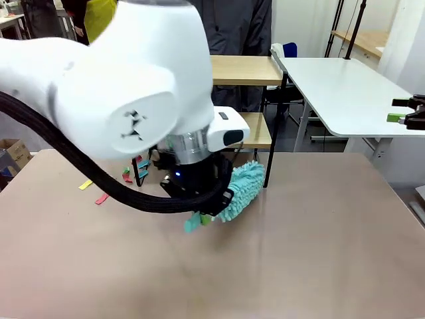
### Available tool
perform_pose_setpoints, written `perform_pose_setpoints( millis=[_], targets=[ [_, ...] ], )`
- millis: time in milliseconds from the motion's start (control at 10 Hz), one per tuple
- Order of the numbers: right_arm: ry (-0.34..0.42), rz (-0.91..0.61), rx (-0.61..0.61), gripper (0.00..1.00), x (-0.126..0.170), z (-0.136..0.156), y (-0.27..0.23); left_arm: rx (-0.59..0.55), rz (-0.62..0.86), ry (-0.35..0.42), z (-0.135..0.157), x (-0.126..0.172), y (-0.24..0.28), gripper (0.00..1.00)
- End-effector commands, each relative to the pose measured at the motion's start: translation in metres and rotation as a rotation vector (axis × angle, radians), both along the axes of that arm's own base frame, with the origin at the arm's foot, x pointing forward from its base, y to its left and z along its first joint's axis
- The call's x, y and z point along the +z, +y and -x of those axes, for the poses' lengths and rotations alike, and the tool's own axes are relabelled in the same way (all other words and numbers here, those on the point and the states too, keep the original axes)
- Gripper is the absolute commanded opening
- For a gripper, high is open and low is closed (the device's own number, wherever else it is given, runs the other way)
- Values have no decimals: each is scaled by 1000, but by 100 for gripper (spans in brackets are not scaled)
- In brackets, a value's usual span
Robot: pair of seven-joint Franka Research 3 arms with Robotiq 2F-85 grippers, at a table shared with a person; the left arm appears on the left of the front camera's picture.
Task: Clean the shelf.
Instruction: Clean the specific section of the Shelf indicated by the human with the Duster.
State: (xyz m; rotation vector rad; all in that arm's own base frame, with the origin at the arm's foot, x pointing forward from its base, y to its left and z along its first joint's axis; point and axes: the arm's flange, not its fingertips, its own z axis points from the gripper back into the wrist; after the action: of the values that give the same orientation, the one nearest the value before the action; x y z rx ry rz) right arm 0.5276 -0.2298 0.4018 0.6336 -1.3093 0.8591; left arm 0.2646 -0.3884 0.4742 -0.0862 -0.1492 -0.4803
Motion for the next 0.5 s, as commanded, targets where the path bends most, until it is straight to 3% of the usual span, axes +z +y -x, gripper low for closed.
perform_pose_setpoints(
  millis=[0, 100, 400],
  targets=[
    [-5, 0, 1, 100, 3, 0, 2, 115, 53, -80, -13, -15, -28, 13],
    [-5, 0, 1, 100, 3, 0, 2, 230, 2, -149, -17, -25, -35, 13],
    [-5, 0, 1, 100, 3, 0, 2, 306, 62, -193, -32, -45, -62, 13]
  ],
)
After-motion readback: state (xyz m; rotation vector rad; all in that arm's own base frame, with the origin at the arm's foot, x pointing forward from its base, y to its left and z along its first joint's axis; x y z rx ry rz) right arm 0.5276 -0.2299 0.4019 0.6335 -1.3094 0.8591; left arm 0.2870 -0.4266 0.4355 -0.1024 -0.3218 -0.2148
